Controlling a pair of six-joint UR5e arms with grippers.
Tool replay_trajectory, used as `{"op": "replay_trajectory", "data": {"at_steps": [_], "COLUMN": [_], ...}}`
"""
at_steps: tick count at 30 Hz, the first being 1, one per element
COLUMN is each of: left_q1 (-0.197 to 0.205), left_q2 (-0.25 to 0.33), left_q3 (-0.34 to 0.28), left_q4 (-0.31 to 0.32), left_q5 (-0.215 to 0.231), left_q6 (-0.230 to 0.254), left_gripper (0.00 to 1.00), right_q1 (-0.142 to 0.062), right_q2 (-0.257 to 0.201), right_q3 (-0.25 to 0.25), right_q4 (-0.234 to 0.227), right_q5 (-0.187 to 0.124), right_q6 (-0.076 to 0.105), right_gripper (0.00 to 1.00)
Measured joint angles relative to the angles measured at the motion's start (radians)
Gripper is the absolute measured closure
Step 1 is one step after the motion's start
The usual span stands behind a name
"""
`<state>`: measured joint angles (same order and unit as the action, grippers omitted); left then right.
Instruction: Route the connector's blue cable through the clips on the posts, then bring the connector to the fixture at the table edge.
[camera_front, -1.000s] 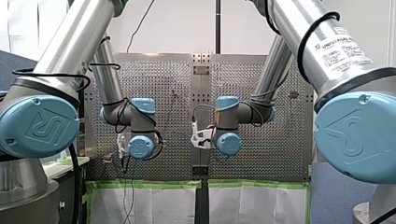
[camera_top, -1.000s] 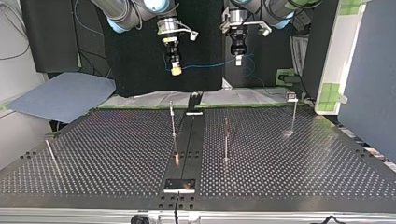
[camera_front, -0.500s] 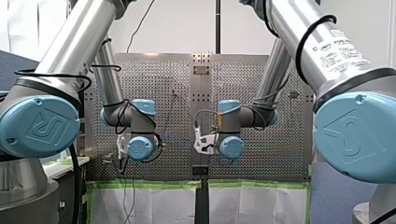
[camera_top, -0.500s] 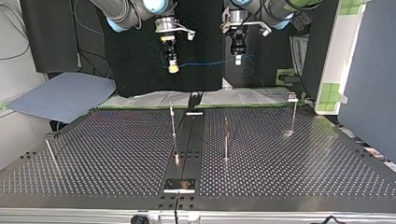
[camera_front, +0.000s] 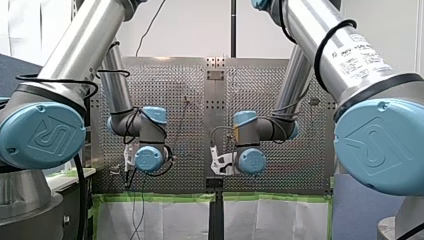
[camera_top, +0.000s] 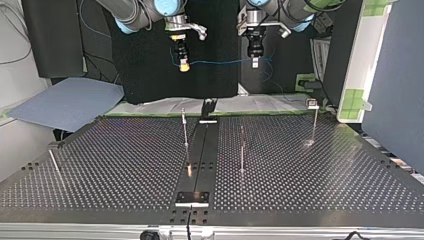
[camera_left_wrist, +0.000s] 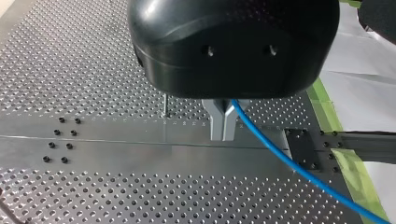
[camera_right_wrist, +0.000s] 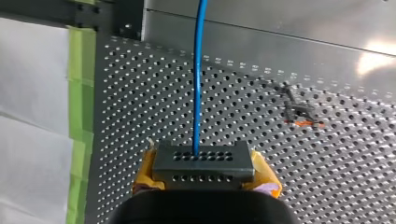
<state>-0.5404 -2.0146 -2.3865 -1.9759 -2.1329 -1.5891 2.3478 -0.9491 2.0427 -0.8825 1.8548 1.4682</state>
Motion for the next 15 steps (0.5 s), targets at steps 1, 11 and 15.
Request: {"op": "replay_trajectory", "data": {"at_steps": [1,11,15], "left_q1": [0.0,0.0,0.0], "left_q2": [0.0,0.028,0.059], "left_q3": [0.0,0.016,0.03], "left_q4": [0.0,0.009,-0.016], "left_q5": [0.0,-0.002,-0.004], "left_q6": [0.0,-0.018,-0.047], "left_gripper": [1.0,1.0,1.0], "right_q1": [0.0,0.003,0.008], "right_q2": [0.0,-0.021,-0.059], "right_q3": [0.0,-0.024,-0.053], "right_q4": [0.004,0.02,0.035], "right_q5": [0.0,0.0,-0.003], "right_q6": [0.0,0.011,0.046], "right_gripper": [1.0,1.0,1.0]}}
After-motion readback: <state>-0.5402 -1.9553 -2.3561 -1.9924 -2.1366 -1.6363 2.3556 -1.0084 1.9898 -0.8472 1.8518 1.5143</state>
